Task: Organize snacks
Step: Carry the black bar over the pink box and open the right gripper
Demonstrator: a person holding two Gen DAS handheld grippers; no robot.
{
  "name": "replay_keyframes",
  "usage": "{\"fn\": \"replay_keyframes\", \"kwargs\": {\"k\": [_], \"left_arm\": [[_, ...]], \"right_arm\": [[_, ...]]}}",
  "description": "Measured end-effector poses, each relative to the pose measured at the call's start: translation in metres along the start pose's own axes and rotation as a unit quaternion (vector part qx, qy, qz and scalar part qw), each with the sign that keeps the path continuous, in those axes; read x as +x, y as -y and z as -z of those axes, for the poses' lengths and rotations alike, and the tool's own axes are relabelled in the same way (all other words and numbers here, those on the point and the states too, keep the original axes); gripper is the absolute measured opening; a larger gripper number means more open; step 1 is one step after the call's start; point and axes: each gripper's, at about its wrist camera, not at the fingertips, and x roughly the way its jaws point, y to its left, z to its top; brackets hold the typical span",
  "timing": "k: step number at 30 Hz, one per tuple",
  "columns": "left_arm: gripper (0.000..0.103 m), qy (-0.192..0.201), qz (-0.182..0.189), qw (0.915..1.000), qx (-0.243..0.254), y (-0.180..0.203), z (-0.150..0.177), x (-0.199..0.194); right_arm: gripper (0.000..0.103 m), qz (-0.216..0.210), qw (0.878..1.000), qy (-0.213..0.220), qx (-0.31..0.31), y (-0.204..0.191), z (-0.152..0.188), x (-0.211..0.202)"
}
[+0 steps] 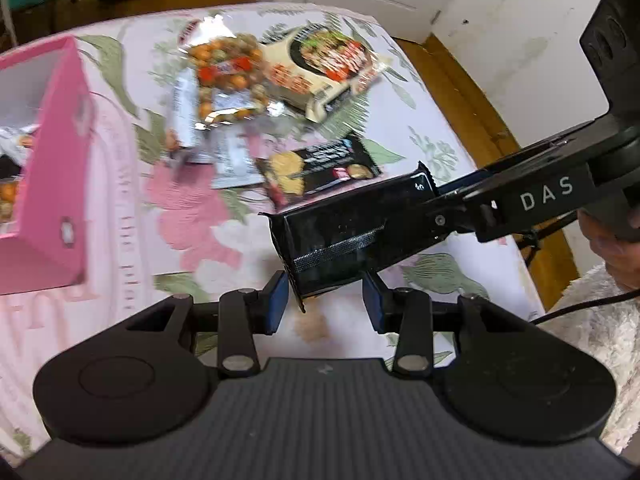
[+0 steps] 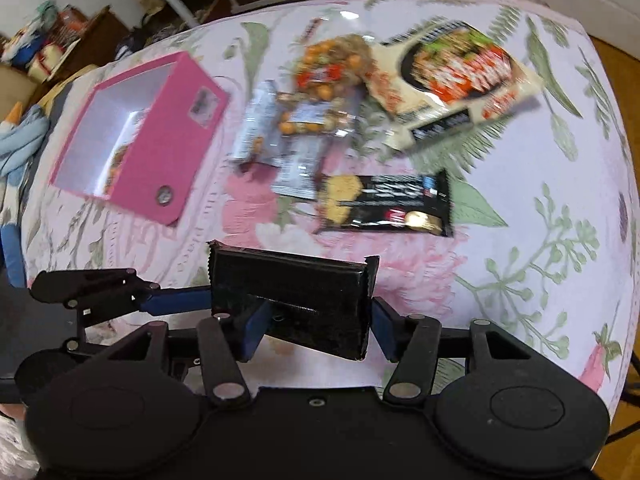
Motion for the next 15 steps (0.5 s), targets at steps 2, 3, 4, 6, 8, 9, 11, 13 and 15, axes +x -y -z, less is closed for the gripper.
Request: {"fn": "replay_keyframes", "kwargs": {"k": [2, 3, 4, 6, 8, 9, 11, 13, 15], "left_arm": [[0.038, 0.002, -0.024, 0.9997, 0.008, -0.002, 0.003, -0.012], [0.038, 0.001, -0.028, 0.9996, 0.01, -0.004, 0.003, -0.016], [0.038, 0.001, -0.031, 0.9995, 0.01, -0.007, 0.005, -0.022], [0.038, -0.001, -0.034, 0.9994, 0.005, -0.016, 0.006, -0.034], [0.038, 0.004, -0.043, 0.9991, 0.001, -0.026, 0.007, -0.047], [0.038, 0.009, -0.05, 0.9987, -0.001, -0.032, 0.008, -0.055], [0.038, 0.022, -0.058, 0.9981, -0.008, -0.044, 0.01, -0.07], [0.038, 0.036, -0.064, 0.9971, -0.021, -0.057, 0.011, -0.086], [0.038, 0.055, -0.071, 0.9956, -0.029, -0.072, 0.012, -0.103]], "right_arm": [[0.063, -0.007, 1.0, -0.004, -0.004, -0.01, -0.002, 0.0], [0.063, -0.012, 1.0, -0.005, -0.006, -0.017, -0.003, -0.002], [0.063, -0.014, 1.0, -0.006, -0.01, -0.024, -0.005, -0.003], [0.063, -0.011, 1.0, -0.003, -0.024, -0.04, -0.009, -0.006], [0.063, -0.013, 0.999, 0.0, -0.038, -0.058, -0.014, -0.009], [0.064, -0.017, 0.999, 0.004, -0.046, -0.067, -0.016, -0.012], [0.064, -0.032, 0.997, 0.015, -0.063, -0.084, -0.022, -0.016], [0.064, -0.044, 0.996, 0.02, -0.075, -0.099, -0.029, -0.019], [0.064, -0.059, 0.995, 0.025, -0.081, -0.115, -0.036, -0.02]]}}
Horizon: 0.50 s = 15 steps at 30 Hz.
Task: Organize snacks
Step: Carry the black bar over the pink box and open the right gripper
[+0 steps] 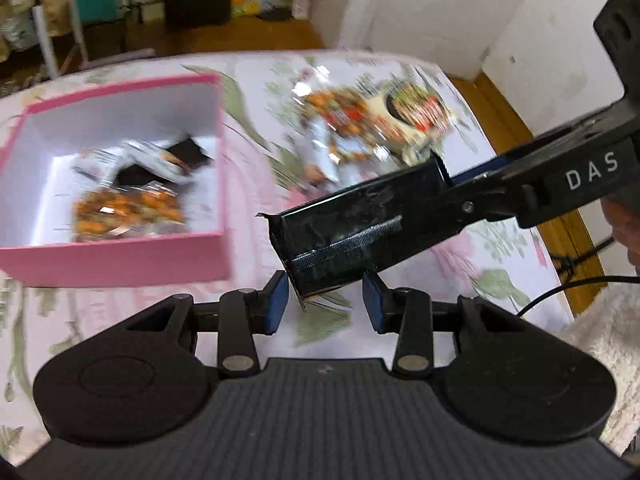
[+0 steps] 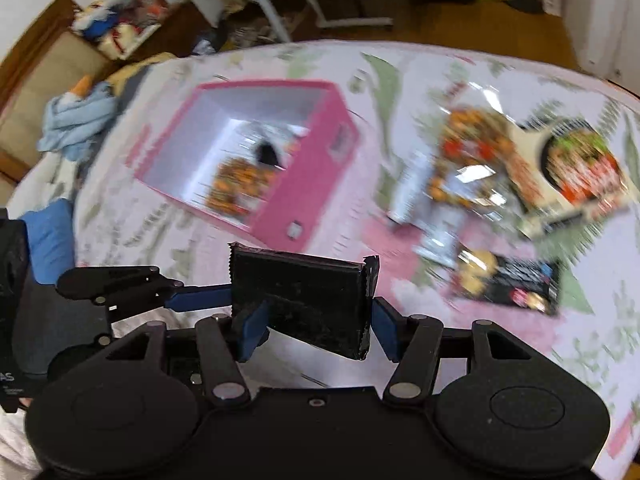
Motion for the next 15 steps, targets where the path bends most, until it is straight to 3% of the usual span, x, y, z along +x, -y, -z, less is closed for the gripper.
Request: {"fn": "replay_keyframes", "kwargs": {"k": [8, 15], "left_arm": [[0.038, 0.052, -0.045, 0.9968, -0.042, -0.075, -0.01, -0.039], [0.04, 0.08, -0.061, 0.991, -0.088, -0.139, -0.028, -0.03]], "right_arm": [[0.059, -0.054, 0.998, 0.022, -0.006, -0.051, -0.043, 0.028], [0.055, -0.061, 0.998, 0.019, 0.018, -0.071, -0.085, 0.078]]}}
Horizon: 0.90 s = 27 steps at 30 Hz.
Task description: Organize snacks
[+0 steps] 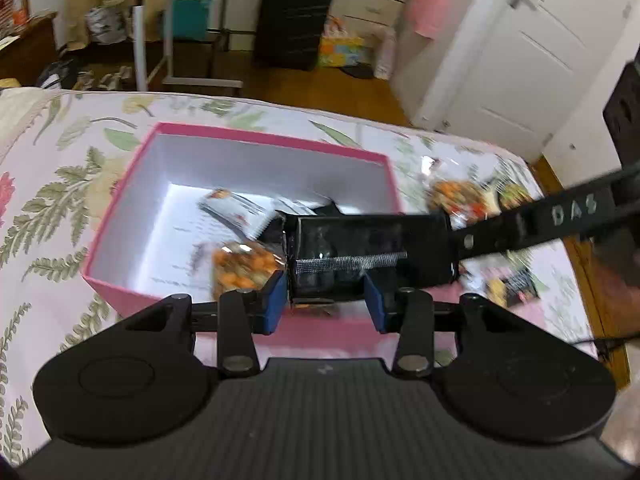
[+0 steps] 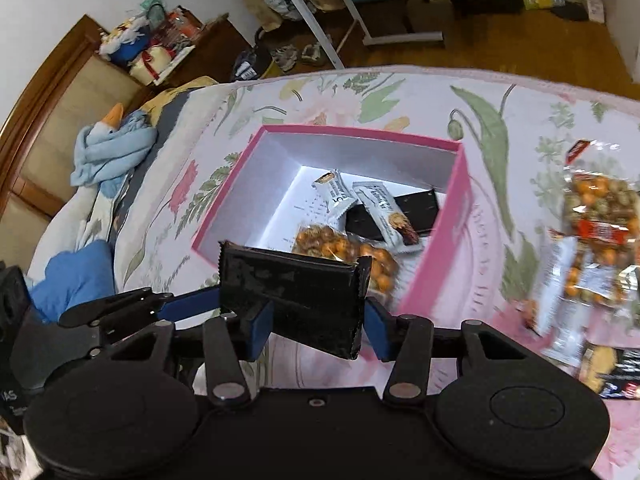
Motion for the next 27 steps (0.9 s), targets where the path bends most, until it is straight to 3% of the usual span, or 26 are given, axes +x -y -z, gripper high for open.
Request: {"fn": "replay_keyframes", "kwargs": {"k": [5, 8, 12, 15, 20, 27], "left_arm": [[0.04, -0.018, -0.018, 0.9996, 0.007, -0.023, -0.007, 0.037], [0.041, -0.028, -0.022, 0.9993, -0.012, -0.032, -0.006, 0.052], [0.05, -0.007, -0.038, 0.9986, -0.038, -0.041, -0.006, 0.054], [0.058, 0.005, -0.047, 0.9985, -0.03, -0.036, -0.006, 0.044], [0.062, 0.003, -0.036, 0.9993, -0.006, -0.013, -0.006, 0.02], [0.068, 0.004, -0.008, 0.9988, 0.048, 0.053, -0.006, -0.003]], "right_arm": [[0.055, 0.015, 1.0, -0.023, 0.008, -0.001, -0.015, 0.043], [0.057, 0.027, 0.999, -0.026, 0.007, 0.001, -0.019, 0.061], [0.058, 0.035, 0.999, -0.021, 0.011, 0.006, -0.019, 0.067], [0.06, 0.046, 0.999, 0.005, -0.027, 0.003, -0.016, 0.05], [0.065, 0.065, 0.991, 0.036, -0.109, 0.004, 0.004, -0.007], [0.072, 0.098, 0.986, 0.072, -0.113, 0.052, 0.047, -0.1]]}}
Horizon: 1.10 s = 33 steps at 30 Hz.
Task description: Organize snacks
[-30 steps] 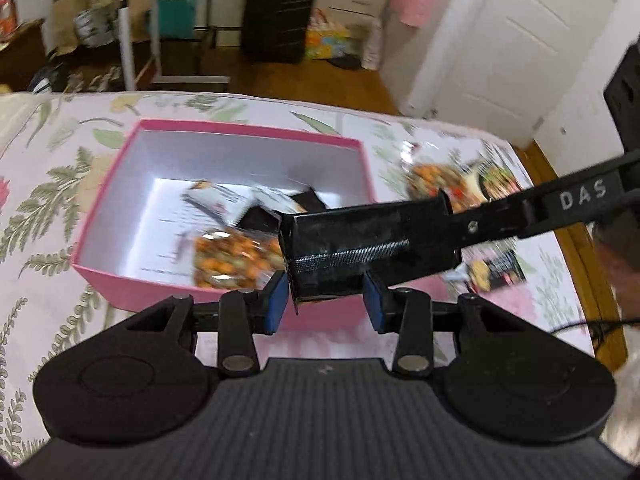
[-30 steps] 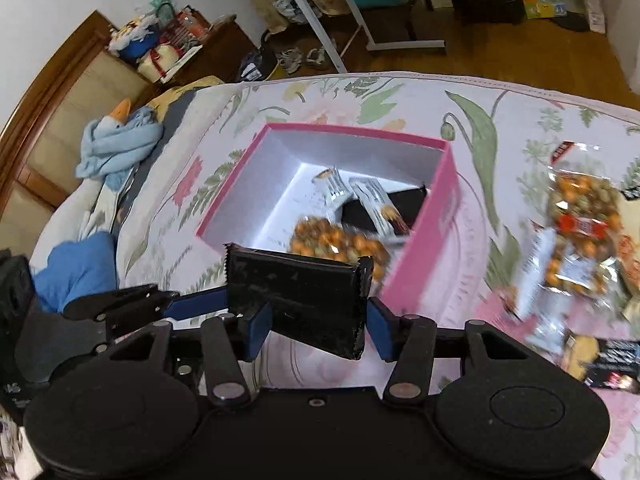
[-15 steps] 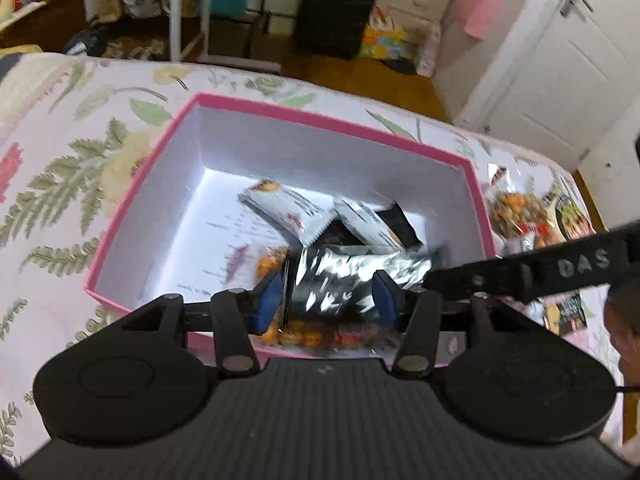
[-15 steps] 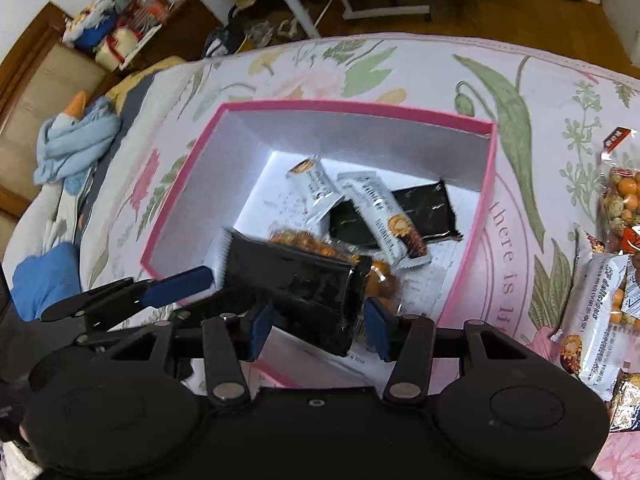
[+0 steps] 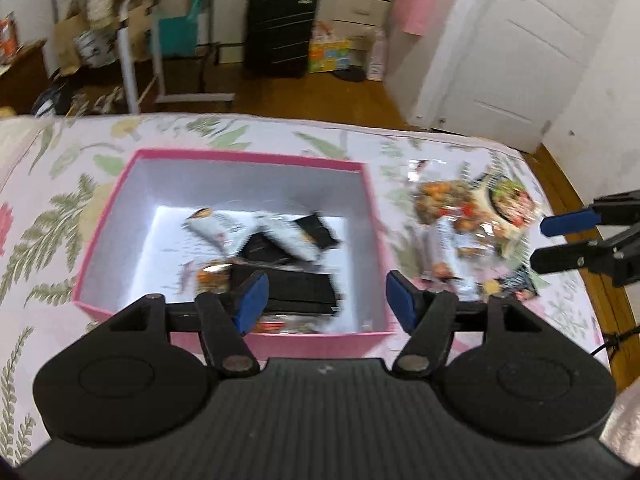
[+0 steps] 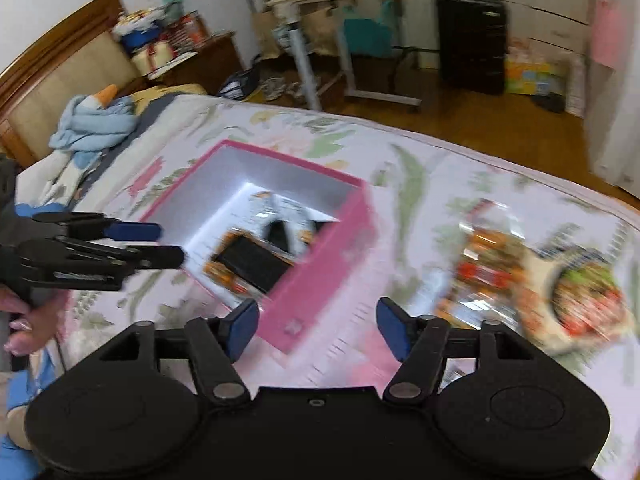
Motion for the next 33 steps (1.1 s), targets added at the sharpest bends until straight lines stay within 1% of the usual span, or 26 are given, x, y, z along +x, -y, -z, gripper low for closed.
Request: {"fn": "replay_keyframes", "kwargs": {"k": [4, 8, 10, 11, 12, 13, 14, 15, 16, 17, 19, 20, 21, 23, 26, 28, 29, 30, 31, 33], "left_arm": [[0.07, -0.002, 0.01, 0.9994, 0.033, 0.047, -0.006, 0.003], [0.072, -0.013, 0.03, 0.9976, 0.06, 0.094, -0.007, 0.018], [0.072, -0.024, 0.042, 0.9963, 0.071, 0.115, -0.007, 0.032], [0.072, -0.029, 0.046, 0.9958, 0.074, 0.125, -0.005, 0.039], [0.075, -0.034, 0.046, 0.9956, 0.075, 0.135, -0.004, 0.047], [0.079, -0.041, 0.04, 0.9958, 0.072, 0.145, -0.003, 0.056], [0.08, -0.048, 0.03, 0.9962, 0.066, 0.155, -0.002, 0.066], [0.08, -0.052, 0.025, 0.9963, 0.063, 0.161, 0.0, 0.072], [0.08, -0.057, 0.024, 0.9961, 0.063, 0.169, 0.002, 0.082], [0.08, -0.06, 0.03, 0.9956, 0.065, 0.177, 0.004, 0.091], [0.08, -0.063, 0.049, 0.9945, 0.067, 0.187, 0.01, 0.108], [0.08, -0.066, 0.053, 0.9942, 0.066, 0.191, 0.013, 0.117], [0.08, -0.07, 0.055, 0.9941, 0.061, 0.195, 0.018, 0.128], [0.08, -0.075, 0.055, 0.9947, 0.045, 0.199, 0.027, 0.145], [0.079, -0.086, 0.052, 0.995, 0.0, 0.196, 0.041, 0.173], [0.076, -0.111, 0.054, 0.9923, -0.015, 0.192, 0.05, 0.188], [0.076, -0.115, 0.058, 0.9916, -0.016, 0.191, 0.053, 0.191], [0.075, -0.112, 0.064, 0.9915, -0.019, 0.191, 0.058, 0.192], [0.073, -0.107, 0.069, 0.9918, -0.018, 0.193, 0.061, 0.193], [0.066, -0.096, 0.069, 0.9928, -0.018, 0.195, 0.068, 0.197]], "right_arm": [[0.072, 0.029, 0.999, 0.019, 0.021, 0.046, 0.024, -0.032], [0.072, 0.045, 0.997, 0.04, 0.037, 0.087, 0.046, -0.048], [0.074, 0.058, 0.995, 0.073, 0.036, 0.101, 0.058, -0.054], [0.079, 0.067, 0.993, 0.094, 0.033, 0.106, 0.064, -0.055], [0.081, 0.079, 0.989, 0.119, 0.027, 0.11, 0.071, -0.055], [0.087, 0.095, 0.985, 0.144, 0.015, 0.114, 0.076, -0.053], [0.088, 0.115, 0.98, 0.16, 0.009, 0.118, 0.079, -0.05], [0.088, 0.136, 0.977, 0.165, 0.01, 0.125, 0.079, -0.046], [0.087, 0.149, 0.976, 0.157, 0.019, 0.133, 0.078, -0.04], [0.087, 0.148, 0.976, 0.153, 0.034, 0.143, 0.077, -0.037], [0.087, 0.134, 0.977, 0.143, 0.084, 0.166, 0.077, -0.028], [0.087, 0.124, 0.979, 0.128, 0.104, 0.176, 0.078, -0.023], [0.084, 0.111, 0.98, 0.109, 0.12, 0.185, 0.078, -0.017], [0.083, 0.094, 0.983, 0.08, 0.135, 0.198, 0.082, -0.007], [0.083, 0.061, 0.982, 0.056, 0.169, 0.216, 0.09, 0.008], [0.082, 0.041, 0.979, 0.035, 0.198, 0.226, 0.1, 0.018], [0.08, 0.031, 0.977, 0.021, 0.211, 0.231, 0.104, 0.025], [0.078, 0.019, 0.976, 0.006, 0.217, 0.235, 0.107, 0.032], [0.074, 0.013, 0.975, -0.007, 0.22, 0.236, 0.11, 0.039], [0.074, 0.01, 0.973, -0.032, 0.227, 0.238, 0.115, 0.052]]}}
